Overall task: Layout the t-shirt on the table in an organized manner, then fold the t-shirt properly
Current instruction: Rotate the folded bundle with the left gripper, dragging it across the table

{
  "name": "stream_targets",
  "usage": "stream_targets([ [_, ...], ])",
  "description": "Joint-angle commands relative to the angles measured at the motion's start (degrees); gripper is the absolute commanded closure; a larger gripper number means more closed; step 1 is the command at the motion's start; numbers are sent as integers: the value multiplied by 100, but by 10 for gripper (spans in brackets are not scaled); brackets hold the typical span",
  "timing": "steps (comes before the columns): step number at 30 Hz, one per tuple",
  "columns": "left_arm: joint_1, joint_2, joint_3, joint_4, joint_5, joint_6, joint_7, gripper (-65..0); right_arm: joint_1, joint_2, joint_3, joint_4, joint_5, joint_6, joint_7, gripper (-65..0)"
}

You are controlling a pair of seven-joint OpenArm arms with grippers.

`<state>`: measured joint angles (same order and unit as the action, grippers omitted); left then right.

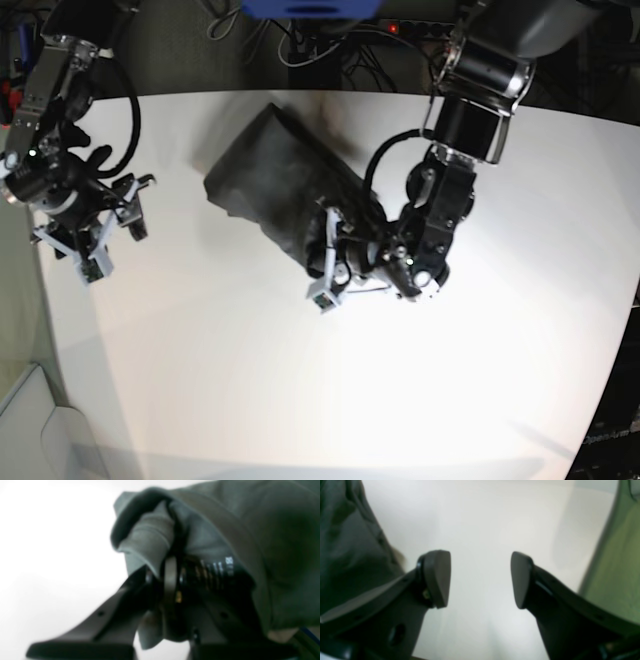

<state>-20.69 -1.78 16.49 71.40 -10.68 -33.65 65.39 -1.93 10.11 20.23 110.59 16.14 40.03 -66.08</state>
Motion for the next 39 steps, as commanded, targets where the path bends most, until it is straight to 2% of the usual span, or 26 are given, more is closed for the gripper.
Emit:
stream_targets([
  [1,-142,24,105,3,-88,-7,-204,-2,75,57,91,93,52,-3,99,-381],
  [4,-195,15,448,-181,-88,-7,-582,-2,75,189,241,84,52,-3,99,-381],
  [9,-344,15,993,-304,-88,-7,-1040,-2,75,207,593,84,52,-3,99,-381],
  [13,-687,-2,1467,-322,-18,-7,-1198,-2,75,207,812,84,52,-3,99,-381],
  [20,-1013,191,1837,-480,1195,-94,-1259,-2,-57,207,1032,84,52,-3,90,-381],
  [29,-1100,446,2197,-1421,2250,-94,-2139,-2,-171,286,1269,84,52,-3,99,-381],
  [33,-1338,561,2417,-1922,2470,-94,-2499,-2,-180,286,1278,84,52,-3,99,-381],
  [39,-1751,701,2628,-2449,2470,-94,-2965,-2,-268,251,1278,84,52,-3,99,-381],
])
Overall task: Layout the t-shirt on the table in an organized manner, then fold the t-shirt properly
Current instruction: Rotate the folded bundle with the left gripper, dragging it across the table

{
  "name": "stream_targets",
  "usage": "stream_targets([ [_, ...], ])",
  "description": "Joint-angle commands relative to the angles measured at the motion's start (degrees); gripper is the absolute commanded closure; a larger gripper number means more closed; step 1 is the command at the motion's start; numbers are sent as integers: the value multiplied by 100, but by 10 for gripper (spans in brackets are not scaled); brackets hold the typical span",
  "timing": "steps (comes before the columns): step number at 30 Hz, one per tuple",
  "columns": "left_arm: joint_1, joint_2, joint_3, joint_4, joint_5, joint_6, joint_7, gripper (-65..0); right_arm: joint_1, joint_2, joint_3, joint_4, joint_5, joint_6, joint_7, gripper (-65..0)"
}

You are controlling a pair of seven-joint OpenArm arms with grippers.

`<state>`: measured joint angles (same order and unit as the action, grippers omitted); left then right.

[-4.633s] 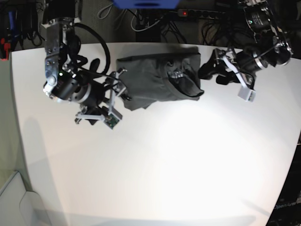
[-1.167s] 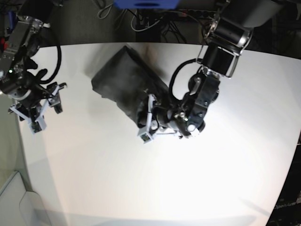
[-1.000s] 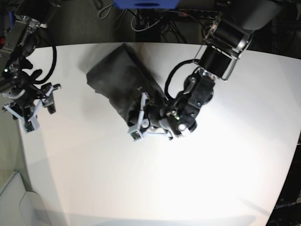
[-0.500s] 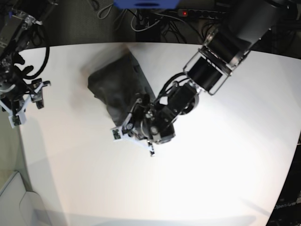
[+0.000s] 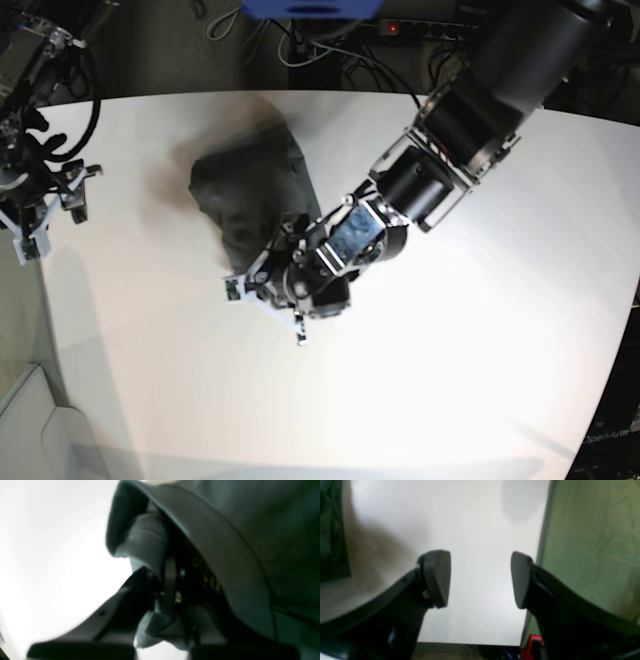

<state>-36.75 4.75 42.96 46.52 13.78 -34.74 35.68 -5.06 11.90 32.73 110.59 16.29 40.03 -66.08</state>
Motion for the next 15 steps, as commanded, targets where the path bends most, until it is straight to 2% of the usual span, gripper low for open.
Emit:
stream_targets([
  [1,-215,48,130,-41,24,15,-82,-2,36,71,28,84,36,-3,99,-381],
  [5,-452,48,693,-208,24,15,-346,-2,27,80,28,84,36,-3,99,-381],
  [15,-681,65,1511,-270,33,24,-865,-2,27,71,28,84,36,-3,107,-381],
])
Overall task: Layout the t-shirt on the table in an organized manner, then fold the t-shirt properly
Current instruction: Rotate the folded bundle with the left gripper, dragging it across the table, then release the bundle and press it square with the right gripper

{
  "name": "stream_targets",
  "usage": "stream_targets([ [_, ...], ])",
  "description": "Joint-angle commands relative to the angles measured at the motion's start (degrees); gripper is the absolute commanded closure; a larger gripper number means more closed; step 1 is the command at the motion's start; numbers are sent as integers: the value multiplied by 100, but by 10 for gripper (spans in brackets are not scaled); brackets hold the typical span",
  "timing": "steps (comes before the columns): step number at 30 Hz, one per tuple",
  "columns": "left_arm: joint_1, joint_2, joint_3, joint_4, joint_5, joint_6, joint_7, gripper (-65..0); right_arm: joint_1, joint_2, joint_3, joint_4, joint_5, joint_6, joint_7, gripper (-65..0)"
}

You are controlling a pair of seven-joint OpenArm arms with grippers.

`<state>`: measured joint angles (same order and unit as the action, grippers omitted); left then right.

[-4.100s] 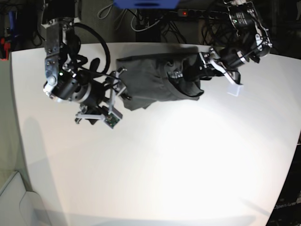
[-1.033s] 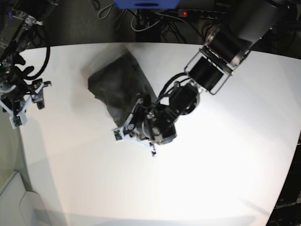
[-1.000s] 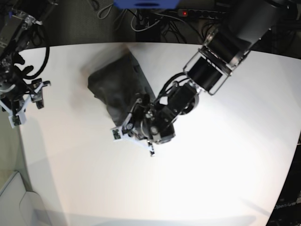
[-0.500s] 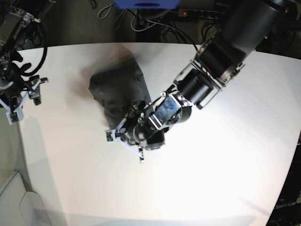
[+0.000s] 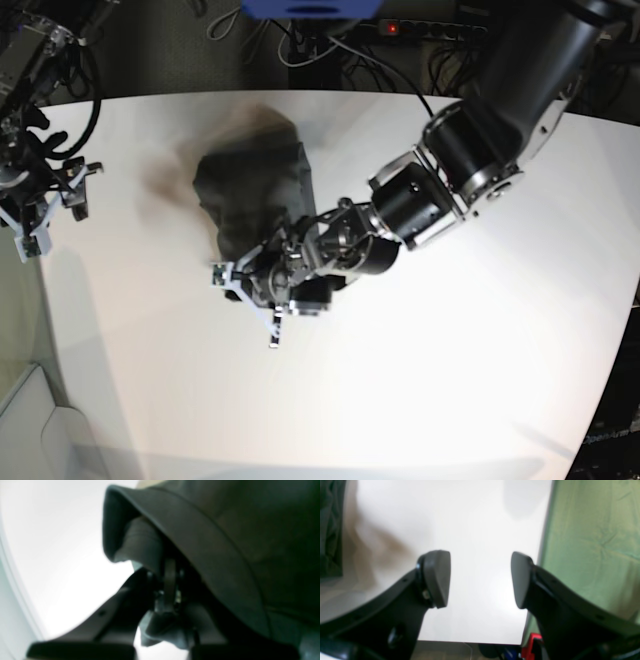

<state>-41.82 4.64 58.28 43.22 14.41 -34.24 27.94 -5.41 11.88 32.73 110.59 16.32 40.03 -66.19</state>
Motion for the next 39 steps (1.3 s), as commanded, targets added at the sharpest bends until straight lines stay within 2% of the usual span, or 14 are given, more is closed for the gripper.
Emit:
stream_targets([
  [1,-174,76,58,69,-30,-27,-91,-2,62,74,28,84,34,-3,118,-381],
  [4,-218,76,295,87,66,-9,-117,-2,62,74,19,84,34,-3,118,-381],
  [10,-165,164,339,122,831,-9,-126,-2,62,65,2,84,34,-3,118,-381],
  [16,-183,190,339,236,928,17,-65,-10,53,65,-7,84,34,-3,109,-381],
  [19,-174,155,321,535,928,35,94,-99,53,65,-7,84,34,-3,109,-381],
  [22,-174,155,49,869,928,35,287,-252,53,65,-7,84,34,-3,109,-381],
  [24,-174,147,-145,1062,937,9,304,-308,53,65,-7,84,43,-3,109,-381],
  [29,-147,138,-734,1405,937,35,304,-298,53,65,-16,84,52,-3,109,-381],
  [33,46,138,-1490,1783,981,26,304,-279,53,56,-25,93,52,-3,109,-381],
  [39,609,32,-2061,2179,1877,-27,313,-265,62,-58,-420,128,52,-3,109,-381],
])
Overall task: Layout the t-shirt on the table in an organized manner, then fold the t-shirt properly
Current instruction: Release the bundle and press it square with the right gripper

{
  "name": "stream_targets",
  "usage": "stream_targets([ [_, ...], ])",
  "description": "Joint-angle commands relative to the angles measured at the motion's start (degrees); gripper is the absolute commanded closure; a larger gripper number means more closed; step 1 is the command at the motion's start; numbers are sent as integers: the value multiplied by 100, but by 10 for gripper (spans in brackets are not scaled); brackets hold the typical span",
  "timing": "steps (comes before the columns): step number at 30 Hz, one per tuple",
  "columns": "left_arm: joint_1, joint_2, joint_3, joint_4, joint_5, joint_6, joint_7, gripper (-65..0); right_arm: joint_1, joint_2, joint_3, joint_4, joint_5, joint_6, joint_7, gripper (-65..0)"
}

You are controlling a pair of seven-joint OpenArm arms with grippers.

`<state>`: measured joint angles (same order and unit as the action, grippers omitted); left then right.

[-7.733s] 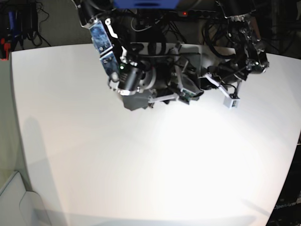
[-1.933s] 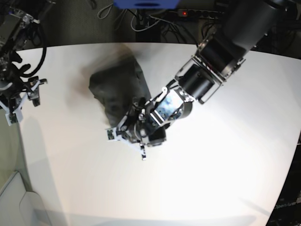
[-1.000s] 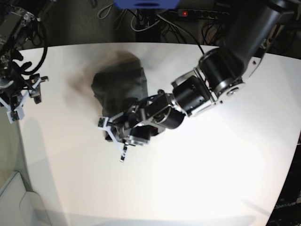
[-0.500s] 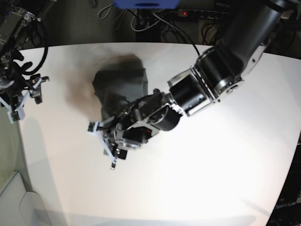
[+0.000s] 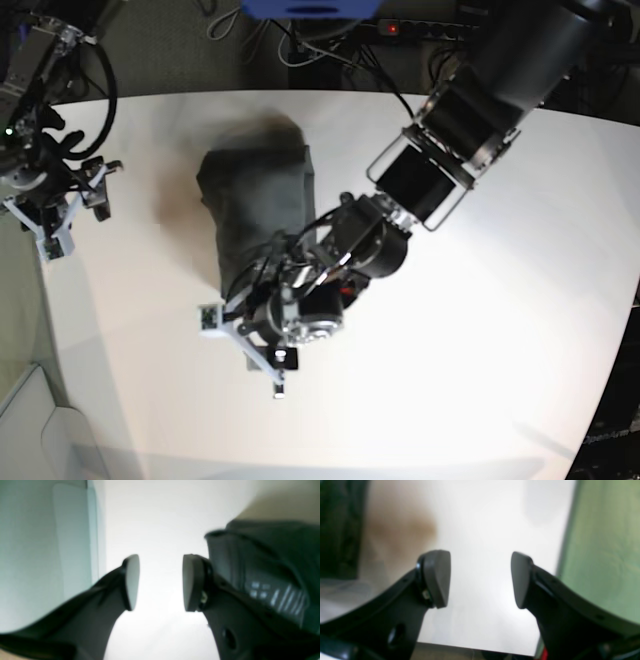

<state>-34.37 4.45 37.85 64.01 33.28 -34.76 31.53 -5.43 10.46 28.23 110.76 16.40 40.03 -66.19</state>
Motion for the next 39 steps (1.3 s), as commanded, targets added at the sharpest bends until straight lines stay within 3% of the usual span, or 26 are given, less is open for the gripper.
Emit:
stream_targets([
  [1,-40,43,-26,135,123,26,-45,-262,64,75,-49,111,52,-3,109,-381],
  [4,189,-10,-396,215,536,17,-45,-249,73,-83,-251,128,52,-3,109,-381],
  [9,435,-229,-1837,742,615,17,-36,-210,249,-470,-656,331,52,-3,109,-348],
  [13,567,-432,-2989,1331,606,8,456,-113,512,-804,-1043,295,52,-3,109,-212],
  [16,619,-669,-3745,1665,606,8,781,-108,609,-1033,-1438,287,52,-3,101,-77],
  [19,1015,-933,-4431,1990,606,-124,1089,-108,591,-1165,-1755,260,43,-3,118,0],
  [21,1349,-1056,-4809,2307,606,-524,1291,-108,512,-1182,-1948,111,43,-3,162,0],
  [28,2606,-1196,-5776,3467,606,-524,1564,-108,108,-1376,-2168,-425,52,-3,672,-2],
  [39,3178,-1179,-5855,4127,633,-524,1599,-108,-103,-1323,-2177,-1489,43,-3,1367,-3],
])
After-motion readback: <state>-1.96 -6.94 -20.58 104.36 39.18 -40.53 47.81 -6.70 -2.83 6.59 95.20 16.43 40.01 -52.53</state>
